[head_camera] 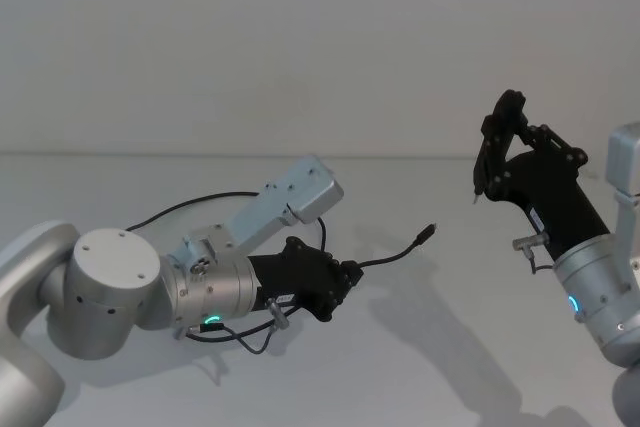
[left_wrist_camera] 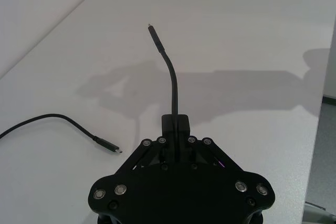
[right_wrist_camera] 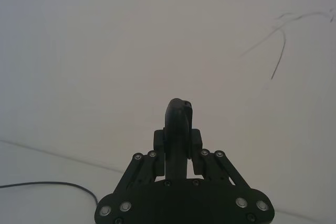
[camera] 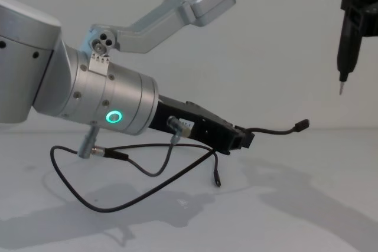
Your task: Pick up the data cable with the one hand.
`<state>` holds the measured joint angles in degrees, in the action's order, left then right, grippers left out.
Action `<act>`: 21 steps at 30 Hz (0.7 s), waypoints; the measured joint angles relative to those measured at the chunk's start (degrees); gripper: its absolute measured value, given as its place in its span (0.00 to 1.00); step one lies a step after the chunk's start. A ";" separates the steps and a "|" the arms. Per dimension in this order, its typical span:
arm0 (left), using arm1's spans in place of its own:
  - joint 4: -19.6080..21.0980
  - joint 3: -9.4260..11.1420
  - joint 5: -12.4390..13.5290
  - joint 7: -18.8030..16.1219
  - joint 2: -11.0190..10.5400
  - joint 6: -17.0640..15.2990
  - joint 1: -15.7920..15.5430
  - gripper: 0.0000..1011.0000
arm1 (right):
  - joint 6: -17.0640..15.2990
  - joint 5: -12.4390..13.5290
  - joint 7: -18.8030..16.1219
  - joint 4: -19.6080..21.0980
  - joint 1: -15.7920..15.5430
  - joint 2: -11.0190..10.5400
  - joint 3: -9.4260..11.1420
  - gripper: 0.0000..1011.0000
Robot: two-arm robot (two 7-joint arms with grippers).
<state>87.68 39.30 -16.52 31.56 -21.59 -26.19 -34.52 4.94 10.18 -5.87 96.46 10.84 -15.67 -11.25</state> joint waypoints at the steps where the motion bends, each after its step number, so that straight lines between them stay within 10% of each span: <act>1: 0.00 0.00 -0.01 0.01 0.00 0.01 0.00 0.04 | -0.09 0.65 -0.47 -0.41 0.23 0.26 0.10 0.28; 21: 0.10 -0.05 -0.04 0.09 -0.10 0.03 -0.01 0.04 | -1.99 5.92 -5.05 -4.92 2.27 2.66 1.02 0.28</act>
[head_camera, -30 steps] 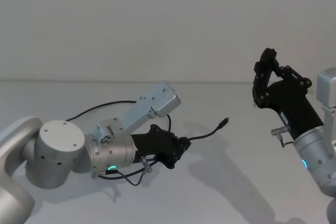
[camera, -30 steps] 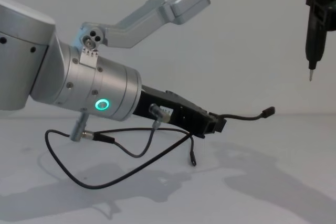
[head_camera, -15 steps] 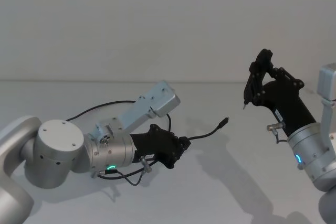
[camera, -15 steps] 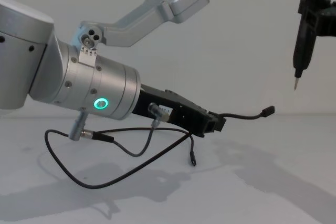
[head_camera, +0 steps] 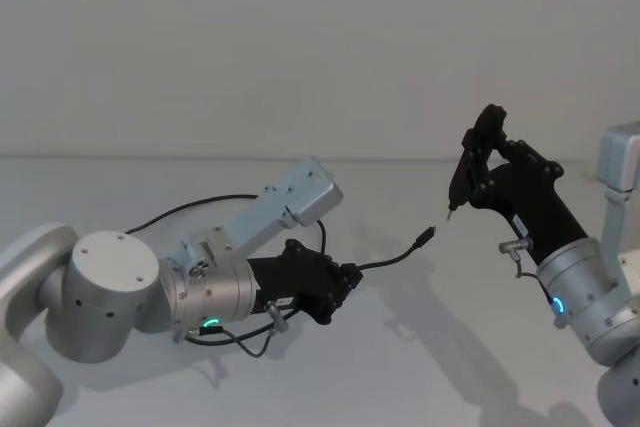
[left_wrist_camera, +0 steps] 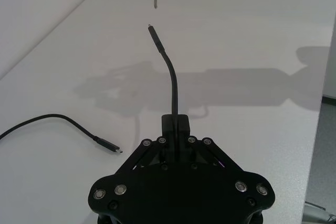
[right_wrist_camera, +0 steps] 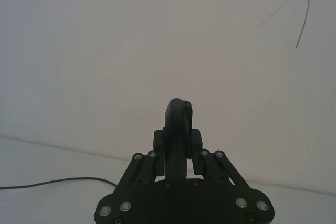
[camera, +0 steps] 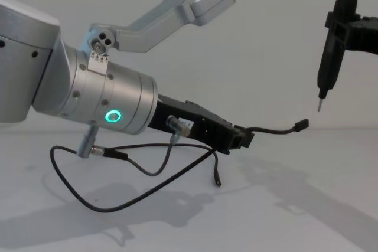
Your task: Pick up the data cable with the one hand.
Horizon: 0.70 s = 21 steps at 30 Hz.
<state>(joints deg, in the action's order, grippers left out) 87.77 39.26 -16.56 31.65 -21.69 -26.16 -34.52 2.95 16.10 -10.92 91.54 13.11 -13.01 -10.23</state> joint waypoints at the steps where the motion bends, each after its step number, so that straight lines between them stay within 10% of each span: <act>1: 0.00 0.00 0.00 0.00 0.00 0.00 0.00 0.04 | -0.07 0.22 -0.22 -0.31 0.13 0.16 0.08 0.28; 21: 0.00 0.01 0.01 0.00 -0.02 -0.01 0.00 0.04 | -0.89 3.29 -2.44 -3.06 1.31 1.19 0.98 0.28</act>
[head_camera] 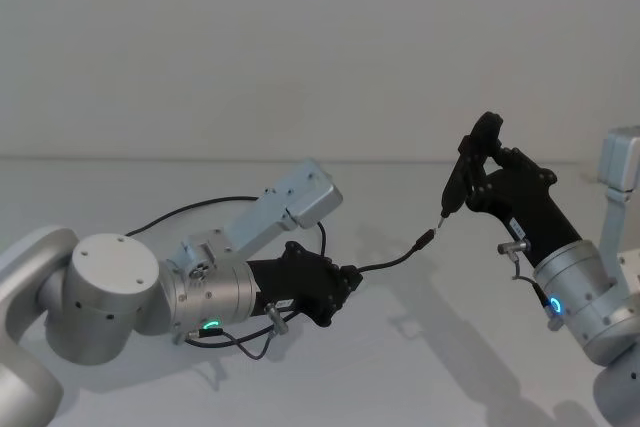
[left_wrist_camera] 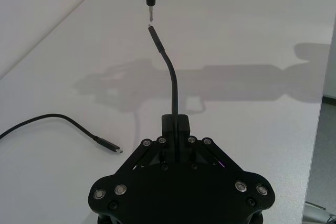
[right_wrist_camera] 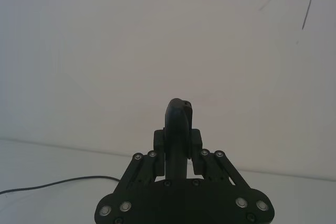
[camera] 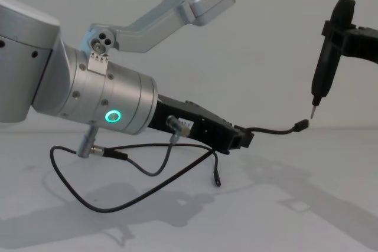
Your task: Pick up the data cable with the one hand.
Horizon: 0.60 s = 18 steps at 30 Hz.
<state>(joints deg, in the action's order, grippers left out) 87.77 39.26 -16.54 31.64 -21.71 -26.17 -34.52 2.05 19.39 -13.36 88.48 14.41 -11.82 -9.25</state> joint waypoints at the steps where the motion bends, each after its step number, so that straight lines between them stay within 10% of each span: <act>1: 0.00 0.00 0.00 0.00 0.00 0.00 0.00 0.04 | -0.02 0.14 -0.07 -0.07 0.05 0.00 0.01 0.28; 18: -0.01 0.00 -0.01 0.00 0.00 0.00 0.00 0.04 | -0.17 1.70 -0.33 -1.20 0.58 -0.08 -0.01 0.28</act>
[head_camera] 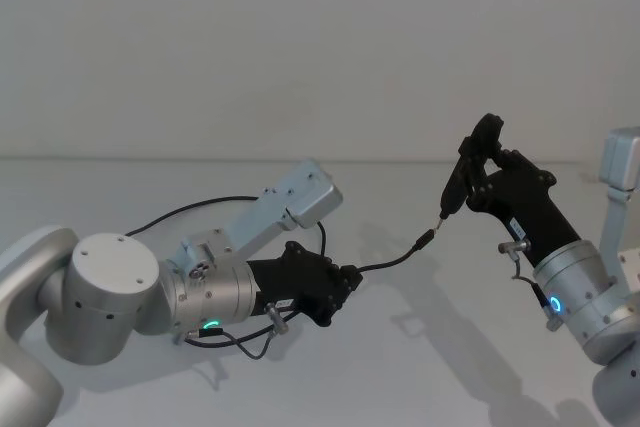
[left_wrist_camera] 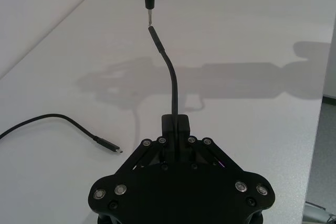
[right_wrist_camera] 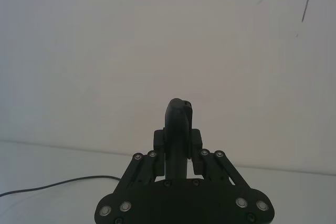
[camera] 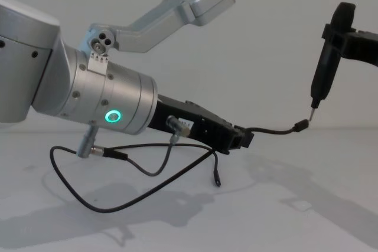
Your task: Pick up the data cable with the one hand.
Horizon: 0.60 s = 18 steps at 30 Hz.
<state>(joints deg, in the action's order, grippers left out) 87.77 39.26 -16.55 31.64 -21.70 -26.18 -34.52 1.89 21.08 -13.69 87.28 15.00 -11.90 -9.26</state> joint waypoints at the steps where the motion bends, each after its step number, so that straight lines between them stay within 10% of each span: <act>1: 0.00 0.00 0.01 0.00 0.00 0.00 0.00 0.04 | 0.00 0.07 0.00 -0.06 0.03 0.00 -0.01 0.28; 18: 0.00 0.00 0.01 0.00 0.00 0.00 0.00 0.04 | -0.17 0.27 0.22 -0.61 0.29 0.08 0.00 0.28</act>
<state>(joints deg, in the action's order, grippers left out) 87.77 39.26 -16.54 31.64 -21.70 -26.18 -34.52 1.71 21.35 -13.47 86.67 15.28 -11.82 -9.27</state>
